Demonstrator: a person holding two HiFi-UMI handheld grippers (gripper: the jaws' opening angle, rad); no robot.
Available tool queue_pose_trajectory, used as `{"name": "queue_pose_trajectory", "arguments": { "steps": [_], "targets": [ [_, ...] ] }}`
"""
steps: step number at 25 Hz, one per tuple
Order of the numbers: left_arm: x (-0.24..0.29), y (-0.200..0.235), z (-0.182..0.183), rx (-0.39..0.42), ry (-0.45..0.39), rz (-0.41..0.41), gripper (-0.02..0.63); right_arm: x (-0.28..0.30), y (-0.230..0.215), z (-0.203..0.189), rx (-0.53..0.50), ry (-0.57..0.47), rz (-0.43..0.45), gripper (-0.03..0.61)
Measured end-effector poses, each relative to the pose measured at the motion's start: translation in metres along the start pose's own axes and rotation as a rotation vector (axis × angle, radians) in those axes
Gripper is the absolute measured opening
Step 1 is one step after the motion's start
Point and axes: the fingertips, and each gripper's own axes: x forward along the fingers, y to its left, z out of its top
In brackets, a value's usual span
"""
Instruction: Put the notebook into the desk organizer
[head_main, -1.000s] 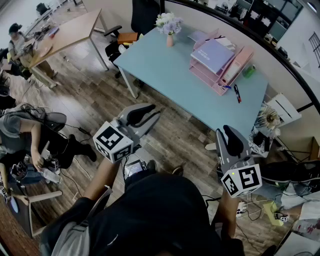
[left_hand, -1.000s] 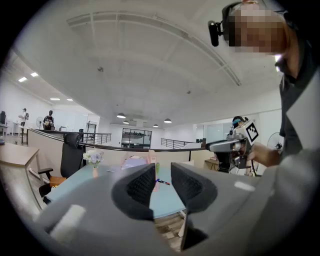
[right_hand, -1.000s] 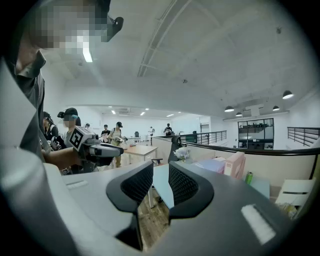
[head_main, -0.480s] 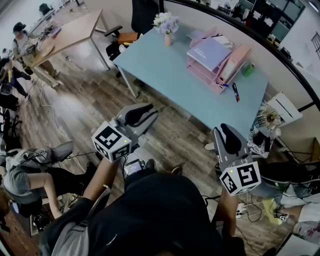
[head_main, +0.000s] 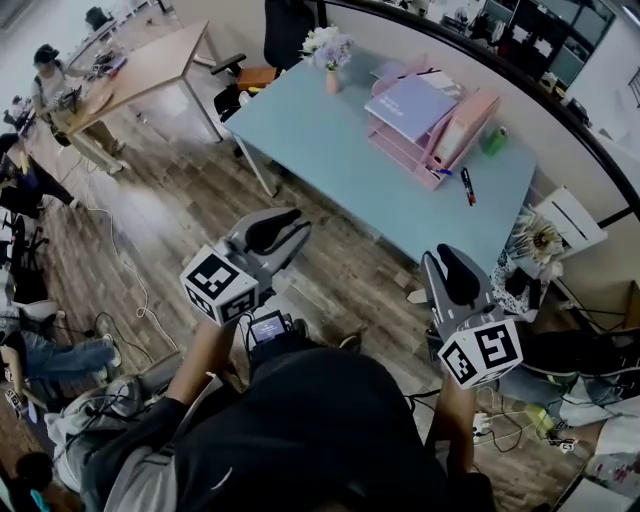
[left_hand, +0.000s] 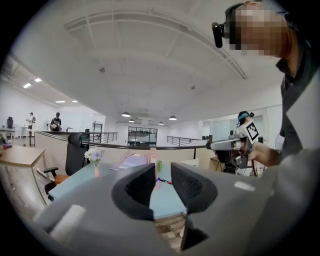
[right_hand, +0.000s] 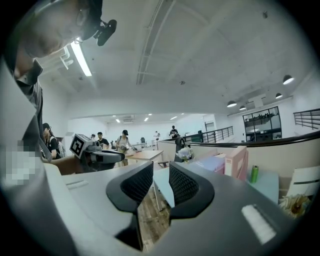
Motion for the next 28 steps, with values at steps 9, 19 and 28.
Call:
{"name": "queue_pose_trajectory", "arguments": {
  "steps": [9, 19, 28],
  "targets": [
    [0.009, 0.01, -0.002, 0.002, 0.018, 0.013, 0.143, 0.015, -0.014, -0.006, 0.033, 0.017, 0.013, 0.081],
    [0.042, 0.07, 0.0, -0.013, 0.004, -0.076, 0.143, 0.067, -0.023, -0.001, 0.035, 0.027, -0.072, 0.081],
    [0.066, 0.143, 0.013, -0.02, -0.006, -0.157, 0.143, 0.124, -0.024, 0.014, 0.024, 0.023, -0.176, 0.081]
  ]
}}
